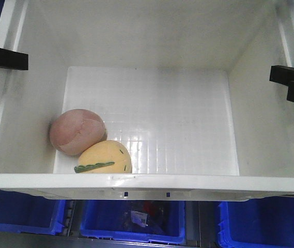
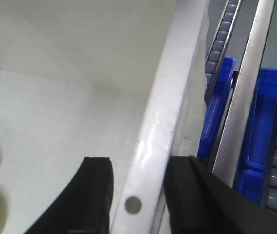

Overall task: Place moving items into box and shelve
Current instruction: 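Hold the tote above the roller-track shelf beside the blue bins, then push the tote with both grippers onto the roller-track shelf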

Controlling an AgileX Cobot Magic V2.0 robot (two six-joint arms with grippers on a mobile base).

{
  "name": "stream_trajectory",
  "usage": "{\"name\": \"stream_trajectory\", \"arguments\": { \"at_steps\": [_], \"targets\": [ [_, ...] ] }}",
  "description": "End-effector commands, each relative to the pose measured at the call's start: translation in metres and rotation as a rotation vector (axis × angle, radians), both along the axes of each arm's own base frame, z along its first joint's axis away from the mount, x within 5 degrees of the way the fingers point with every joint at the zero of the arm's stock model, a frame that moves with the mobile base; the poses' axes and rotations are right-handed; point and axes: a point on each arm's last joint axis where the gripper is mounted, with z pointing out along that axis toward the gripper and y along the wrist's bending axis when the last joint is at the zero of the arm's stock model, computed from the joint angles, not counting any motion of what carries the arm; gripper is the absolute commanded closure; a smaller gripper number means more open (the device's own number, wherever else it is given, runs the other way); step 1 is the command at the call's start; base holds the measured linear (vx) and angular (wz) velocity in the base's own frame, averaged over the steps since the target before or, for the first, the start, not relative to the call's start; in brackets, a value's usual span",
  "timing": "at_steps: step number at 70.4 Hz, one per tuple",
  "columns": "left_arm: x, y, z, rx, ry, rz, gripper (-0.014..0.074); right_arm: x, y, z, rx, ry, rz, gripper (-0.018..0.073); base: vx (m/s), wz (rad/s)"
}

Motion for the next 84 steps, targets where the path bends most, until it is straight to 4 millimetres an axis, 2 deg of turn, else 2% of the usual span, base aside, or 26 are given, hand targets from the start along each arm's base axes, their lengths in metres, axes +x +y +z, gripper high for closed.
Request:
{"name": "stream_trajectory", "arguments": {
  "at_steps": [1, 17, 40, 67, 84],
  "targets": [
    [-0.004, -0.007, 0.031, -0.141, -0.176, -0.010, 0.0602, 0.005, 0.002, 0.023, 0.098, -0.128, -0.027, 0.0564, 0.00, 0.00],
    [0.007, -0.008, 0.026, -0.114, -0.181, -0.015, 0.0602, 0.028, 0.004, 0.013, 0.146, -0.085, -0.051, 0.0564, 0.00, 0.00],
    [0.034, -0.006, 0.021, -0.065, -0.280, 0.031, 0.0602, 0.065, 0.009, -0.002, 0.093, -0.138, -0.003, 0.0564, 0.00, 0.00],
    [0.085, -0.009, -0.009, -0.009, -0.260, 0.064, 0.0602, 0.101, 0.017, -0.025, 0.107, -0.156, 0.047, 0.0564, 0.00, 0.00],
    [0.114, -0.008, -0.025, 0.020, -0.301, 0.118, 0.0602, 0.112, 0.017, -0.037, 0.115, -0.122, 0.030, 0.0564, 0.00, 0.00]
  ]
}}
